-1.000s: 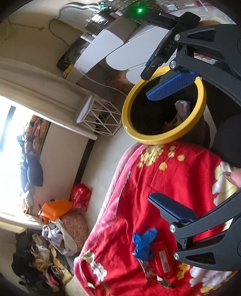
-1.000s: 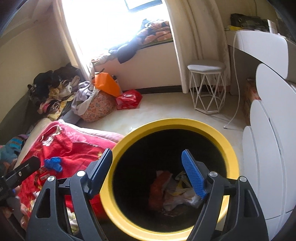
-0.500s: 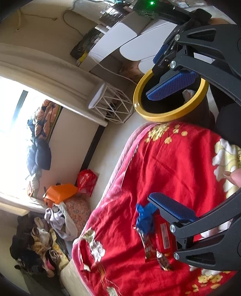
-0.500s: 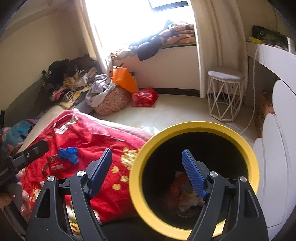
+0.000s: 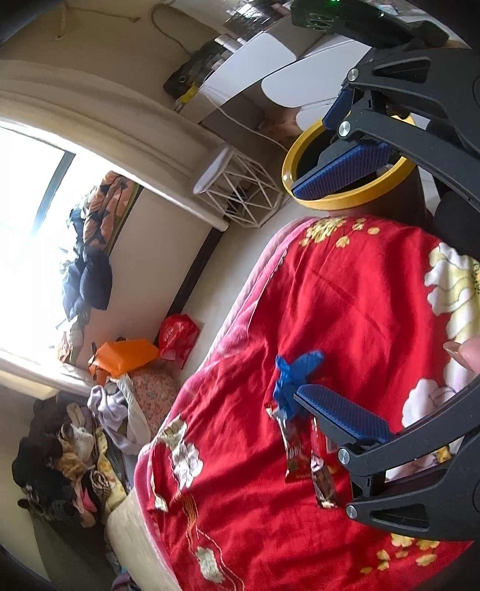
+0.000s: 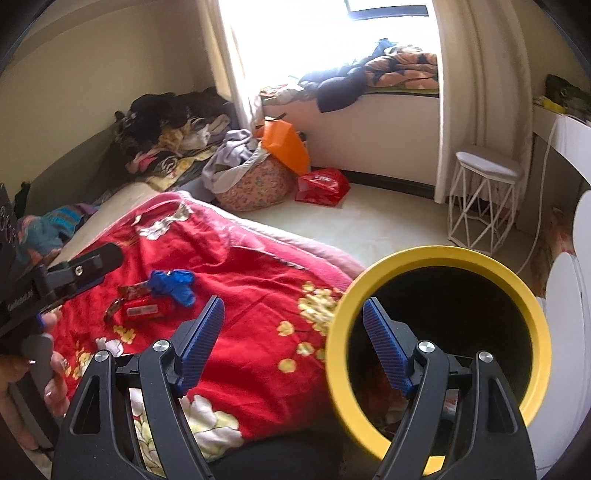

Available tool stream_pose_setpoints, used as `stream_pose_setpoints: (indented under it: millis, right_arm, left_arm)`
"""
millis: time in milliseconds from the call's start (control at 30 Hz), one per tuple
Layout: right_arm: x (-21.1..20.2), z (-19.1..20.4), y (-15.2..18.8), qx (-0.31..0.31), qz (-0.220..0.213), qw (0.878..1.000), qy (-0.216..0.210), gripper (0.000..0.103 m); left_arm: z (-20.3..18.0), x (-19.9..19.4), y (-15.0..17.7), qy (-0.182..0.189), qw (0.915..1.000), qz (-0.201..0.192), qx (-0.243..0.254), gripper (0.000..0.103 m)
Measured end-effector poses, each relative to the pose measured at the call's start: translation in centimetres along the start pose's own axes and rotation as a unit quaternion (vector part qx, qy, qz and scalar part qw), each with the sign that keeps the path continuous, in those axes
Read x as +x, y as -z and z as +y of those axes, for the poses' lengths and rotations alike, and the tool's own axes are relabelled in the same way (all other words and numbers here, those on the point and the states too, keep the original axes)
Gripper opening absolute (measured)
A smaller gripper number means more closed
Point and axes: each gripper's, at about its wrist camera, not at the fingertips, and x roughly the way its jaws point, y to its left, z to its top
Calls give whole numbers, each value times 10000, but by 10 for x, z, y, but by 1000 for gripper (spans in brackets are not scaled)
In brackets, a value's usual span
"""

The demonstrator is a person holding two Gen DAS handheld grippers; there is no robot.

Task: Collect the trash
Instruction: 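Move both open grippers back over the blue bag and red wrappers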

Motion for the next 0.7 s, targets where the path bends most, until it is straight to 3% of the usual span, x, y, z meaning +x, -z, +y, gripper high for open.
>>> stream_pose_setpoints:
  millis: [700]
  right_arm:
    - [53, 70, -8, -575, 275, 9959, -638, 75]
  left_arm:
    - [94, -21, -9, -707, 9952, -168, -655, 92]
